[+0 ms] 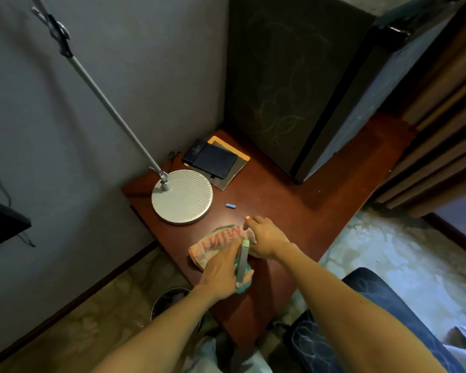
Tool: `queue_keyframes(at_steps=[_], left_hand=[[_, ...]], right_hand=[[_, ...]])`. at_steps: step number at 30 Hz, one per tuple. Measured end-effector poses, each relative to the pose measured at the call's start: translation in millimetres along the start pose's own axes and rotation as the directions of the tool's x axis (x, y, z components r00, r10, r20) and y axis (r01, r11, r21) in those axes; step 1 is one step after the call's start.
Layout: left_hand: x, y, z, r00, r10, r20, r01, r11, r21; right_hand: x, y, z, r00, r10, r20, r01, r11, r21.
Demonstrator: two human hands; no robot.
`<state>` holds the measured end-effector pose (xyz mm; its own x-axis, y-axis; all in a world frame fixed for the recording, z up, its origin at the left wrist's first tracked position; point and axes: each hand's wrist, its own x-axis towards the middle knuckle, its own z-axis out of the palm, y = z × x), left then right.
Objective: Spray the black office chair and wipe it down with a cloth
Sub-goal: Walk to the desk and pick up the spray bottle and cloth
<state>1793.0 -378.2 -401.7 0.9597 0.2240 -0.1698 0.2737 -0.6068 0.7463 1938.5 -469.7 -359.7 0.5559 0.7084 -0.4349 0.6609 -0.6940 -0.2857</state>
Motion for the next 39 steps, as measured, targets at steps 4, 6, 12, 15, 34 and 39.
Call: queue_keyframes(at_steps=[4, 6, 12, 15, 34, 39], left_hand=[[3, 2, 3, 0.996, 0.002, -0.087, 0.007, 0.995, 0.104], [5, 1, 2, 0.993, -0.039, -0.115, 0.052, 0.993, 0.108], [10, -3, -1, 0.97, -0.084, -0.228, 0.109, 0.989, 0.098], [11, -4, -5, 0.962, -0.107, -0.253, 0.128, 0.989, 0.068], [-9, 14, -23, 0.981, 0.019, -0.191, 0.016, 0.984, 0.18], [-19, 28, -27, 0.978, 0.167, -0.121, -0.137, 0.964, 0.226]], right_hand=[[28, -7, -1, 0.992, -0.117, 0.035, 0.12, 0.989, -0.084], [40, -9, 3, 0.984, -0.159, 0.079, 0.169, 0.976, -0.14], [67, -16, 24, 0.944, -0.276, 0.184, 0.313, 0.923, -0.223], [74, -17, 34, 0.943, -0.271, 0.194, 0.315, 0.914, -0.255], [1, 18, -15, 0.999, 0.054, 0.008, -0.053, 0.994, -0.096], [-47, 27, -17, 0.984, 0.175, -0.045, -0.177, 0.983, -0.046]])
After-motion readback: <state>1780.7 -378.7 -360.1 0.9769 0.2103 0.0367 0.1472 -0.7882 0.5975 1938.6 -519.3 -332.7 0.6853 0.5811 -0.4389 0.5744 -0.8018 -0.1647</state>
